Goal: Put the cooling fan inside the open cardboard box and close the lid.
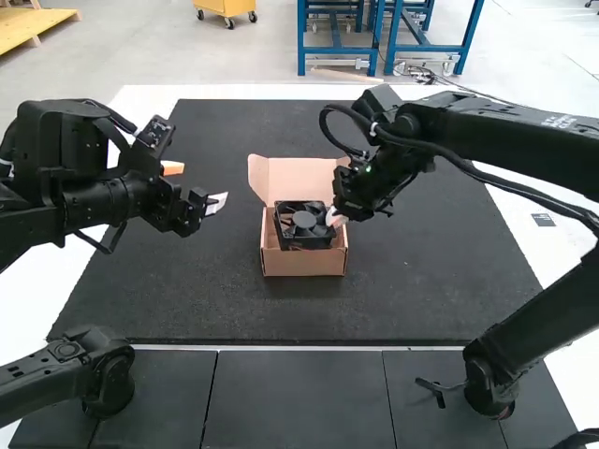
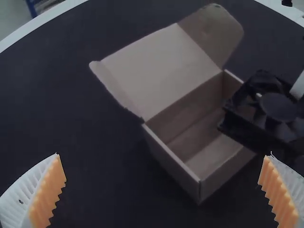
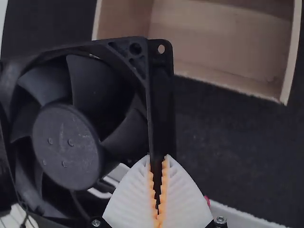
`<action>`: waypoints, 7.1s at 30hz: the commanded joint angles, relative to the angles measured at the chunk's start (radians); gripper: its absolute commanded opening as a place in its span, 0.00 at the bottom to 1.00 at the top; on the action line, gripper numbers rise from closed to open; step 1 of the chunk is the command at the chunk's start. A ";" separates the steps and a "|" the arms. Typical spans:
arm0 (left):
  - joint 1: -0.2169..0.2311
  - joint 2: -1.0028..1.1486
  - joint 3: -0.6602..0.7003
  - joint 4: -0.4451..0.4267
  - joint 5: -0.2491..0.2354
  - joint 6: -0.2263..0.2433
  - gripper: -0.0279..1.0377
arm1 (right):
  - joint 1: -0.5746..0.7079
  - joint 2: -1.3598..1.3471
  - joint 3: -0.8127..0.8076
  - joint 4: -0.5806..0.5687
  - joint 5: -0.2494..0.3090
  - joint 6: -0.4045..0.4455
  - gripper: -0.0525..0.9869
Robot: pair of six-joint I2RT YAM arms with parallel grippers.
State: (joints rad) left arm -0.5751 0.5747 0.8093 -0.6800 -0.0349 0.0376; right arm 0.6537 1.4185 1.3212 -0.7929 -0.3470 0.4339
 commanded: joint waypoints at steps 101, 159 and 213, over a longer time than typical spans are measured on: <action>0.008 0.001 0.018 0.002 -0.008 -0.007 0.93 | -0.068 0.378 0.308 0.202 0.106 -0.118 0.62; 0.313 0.574 0.070 0.209 0.000 -0.281 0.93 | -0.296 -0.030 -0.149 0.538 0.210 -0.409 0.92; 0.308 0.872 0.249 0.330 -0.008 -0.280 0.93 | -0.299 0.273 0.105 0.517 0.105 -0.343 0.57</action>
State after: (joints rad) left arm -0.2676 1.4399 1.0271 -0.3592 -0.0307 -0.2481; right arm 0.3683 1.6924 1.4014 -0.2752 -0.2222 0.0734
